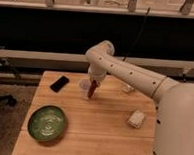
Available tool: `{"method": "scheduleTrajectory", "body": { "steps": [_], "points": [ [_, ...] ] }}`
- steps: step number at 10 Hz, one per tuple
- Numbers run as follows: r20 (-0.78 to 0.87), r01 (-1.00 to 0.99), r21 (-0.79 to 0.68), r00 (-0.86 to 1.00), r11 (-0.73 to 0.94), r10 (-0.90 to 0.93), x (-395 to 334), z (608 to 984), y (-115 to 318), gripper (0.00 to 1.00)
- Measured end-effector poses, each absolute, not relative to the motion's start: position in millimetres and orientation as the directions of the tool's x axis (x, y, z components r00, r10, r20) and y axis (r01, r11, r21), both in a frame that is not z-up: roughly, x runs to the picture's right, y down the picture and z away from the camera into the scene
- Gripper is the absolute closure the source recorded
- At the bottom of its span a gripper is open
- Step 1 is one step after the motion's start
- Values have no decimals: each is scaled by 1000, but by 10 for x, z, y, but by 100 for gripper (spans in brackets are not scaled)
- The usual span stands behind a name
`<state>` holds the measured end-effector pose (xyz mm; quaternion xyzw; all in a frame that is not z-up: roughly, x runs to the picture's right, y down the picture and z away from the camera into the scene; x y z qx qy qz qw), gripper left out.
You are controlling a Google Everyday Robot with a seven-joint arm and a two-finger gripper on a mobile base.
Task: Place the pepper in the ceramic cup
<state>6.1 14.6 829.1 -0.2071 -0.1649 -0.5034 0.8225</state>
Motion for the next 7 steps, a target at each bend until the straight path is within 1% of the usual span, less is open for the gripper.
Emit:
{"method": "scheduleTrajectory", "body": {
  "steps": [7],
  "points": [
    [470,906,-143,416,398,-778,-54,8354,-6,100]
  ]
}}
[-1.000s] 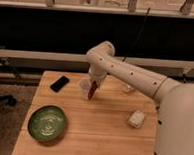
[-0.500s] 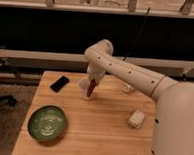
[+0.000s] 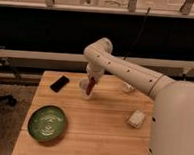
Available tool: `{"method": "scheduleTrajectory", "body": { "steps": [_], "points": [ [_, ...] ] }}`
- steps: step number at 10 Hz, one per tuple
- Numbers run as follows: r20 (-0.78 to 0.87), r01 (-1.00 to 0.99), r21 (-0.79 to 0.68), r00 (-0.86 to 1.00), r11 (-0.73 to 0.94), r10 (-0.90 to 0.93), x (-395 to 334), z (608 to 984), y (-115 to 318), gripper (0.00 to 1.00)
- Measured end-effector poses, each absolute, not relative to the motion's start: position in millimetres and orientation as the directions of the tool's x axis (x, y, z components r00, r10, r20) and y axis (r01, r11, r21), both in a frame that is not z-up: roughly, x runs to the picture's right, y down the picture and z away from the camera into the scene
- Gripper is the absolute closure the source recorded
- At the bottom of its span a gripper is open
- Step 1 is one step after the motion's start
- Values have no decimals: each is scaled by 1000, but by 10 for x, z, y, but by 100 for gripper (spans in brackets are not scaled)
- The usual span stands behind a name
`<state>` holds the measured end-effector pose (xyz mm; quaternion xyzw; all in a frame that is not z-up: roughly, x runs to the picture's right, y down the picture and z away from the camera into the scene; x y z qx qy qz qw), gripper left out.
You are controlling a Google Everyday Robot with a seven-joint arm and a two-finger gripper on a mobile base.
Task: Place the pepper in the ceramic cup
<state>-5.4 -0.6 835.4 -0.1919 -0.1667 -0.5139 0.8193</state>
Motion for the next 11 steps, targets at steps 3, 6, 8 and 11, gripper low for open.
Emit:
{"method": "scheduleTrajectory", "body": {
  "steps": [3,6,8,11],
  "points": [
    [465,908,-136,412,397,-783,-52,8383,-58,100],
    [466,912,-124,401,391,-788,-110,8427,-110,100],
    [466,913,-120,399,390,-790,-103,8448,-138,100],
    [465,916,-111,391,386,-795,-133,8470,-161,100]
  ]
}}
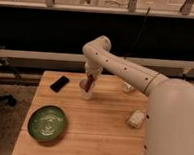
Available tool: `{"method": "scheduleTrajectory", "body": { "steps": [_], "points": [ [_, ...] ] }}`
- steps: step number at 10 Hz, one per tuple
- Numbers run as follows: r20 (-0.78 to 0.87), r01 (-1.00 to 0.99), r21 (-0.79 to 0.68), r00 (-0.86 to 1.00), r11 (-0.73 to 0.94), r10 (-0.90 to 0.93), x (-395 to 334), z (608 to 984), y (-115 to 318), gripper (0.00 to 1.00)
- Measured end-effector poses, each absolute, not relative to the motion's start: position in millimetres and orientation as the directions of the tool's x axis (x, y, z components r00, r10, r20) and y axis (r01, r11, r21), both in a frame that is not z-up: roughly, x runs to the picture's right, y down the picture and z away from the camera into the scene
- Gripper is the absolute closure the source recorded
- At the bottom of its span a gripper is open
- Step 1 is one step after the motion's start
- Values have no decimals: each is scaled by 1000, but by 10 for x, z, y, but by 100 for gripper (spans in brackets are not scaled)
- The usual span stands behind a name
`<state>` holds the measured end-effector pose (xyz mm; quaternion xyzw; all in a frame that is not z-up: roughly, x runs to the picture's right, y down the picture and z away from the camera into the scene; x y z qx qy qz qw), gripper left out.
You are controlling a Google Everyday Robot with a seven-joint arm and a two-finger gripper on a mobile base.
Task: Place the pepper in the ceramic cup
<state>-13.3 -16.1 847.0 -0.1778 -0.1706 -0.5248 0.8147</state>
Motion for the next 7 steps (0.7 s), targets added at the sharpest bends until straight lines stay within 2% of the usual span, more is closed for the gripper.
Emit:
{"method": "scheduleTrajectory", "body": {
  "steps": [5,7],
  "points": [
    [461,918,-102,385,383,-799,-125,8506,-198,99],
    [460,920,-97,380,381,-802,-140,8519,-212,85]
  ]
}}
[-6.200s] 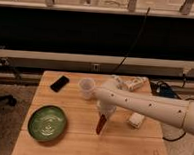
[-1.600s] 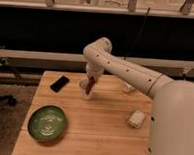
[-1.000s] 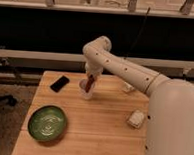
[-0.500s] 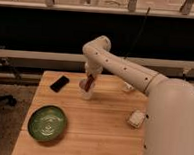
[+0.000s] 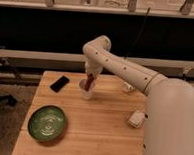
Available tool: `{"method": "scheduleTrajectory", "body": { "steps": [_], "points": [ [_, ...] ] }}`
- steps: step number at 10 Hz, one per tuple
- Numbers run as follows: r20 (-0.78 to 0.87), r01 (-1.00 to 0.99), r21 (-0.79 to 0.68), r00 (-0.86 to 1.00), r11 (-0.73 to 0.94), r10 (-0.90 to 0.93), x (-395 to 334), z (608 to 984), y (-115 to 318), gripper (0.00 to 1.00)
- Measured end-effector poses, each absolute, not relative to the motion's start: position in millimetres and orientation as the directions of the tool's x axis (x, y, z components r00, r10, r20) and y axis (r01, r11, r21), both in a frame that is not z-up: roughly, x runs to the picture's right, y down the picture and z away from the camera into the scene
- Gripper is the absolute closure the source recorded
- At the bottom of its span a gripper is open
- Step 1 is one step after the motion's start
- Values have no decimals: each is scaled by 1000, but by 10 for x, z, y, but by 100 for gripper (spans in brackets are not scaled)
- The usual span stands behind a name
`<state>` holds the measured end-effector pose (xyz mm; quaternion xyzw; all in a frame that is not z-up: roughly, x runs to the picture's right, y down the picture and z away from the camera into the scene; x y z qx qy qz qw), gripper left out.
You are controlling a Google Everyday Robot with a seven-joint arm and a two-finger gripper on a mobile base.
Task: Place the pepper in the ceramic cup
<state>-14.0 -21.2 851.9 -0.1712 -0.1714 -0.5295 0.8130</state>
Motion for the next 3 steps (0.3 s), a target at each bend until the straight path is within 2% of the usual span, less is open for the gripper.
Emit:
{"method": "scheduleTrajectory", "body": {
  "steps": [1,3],
  "points": [
    [459,920,-95,379,380,-804,-135,8526,-221,78],
    [458,921,-92,378,380,-805,-132,8534,-230,77]
  ]
}}
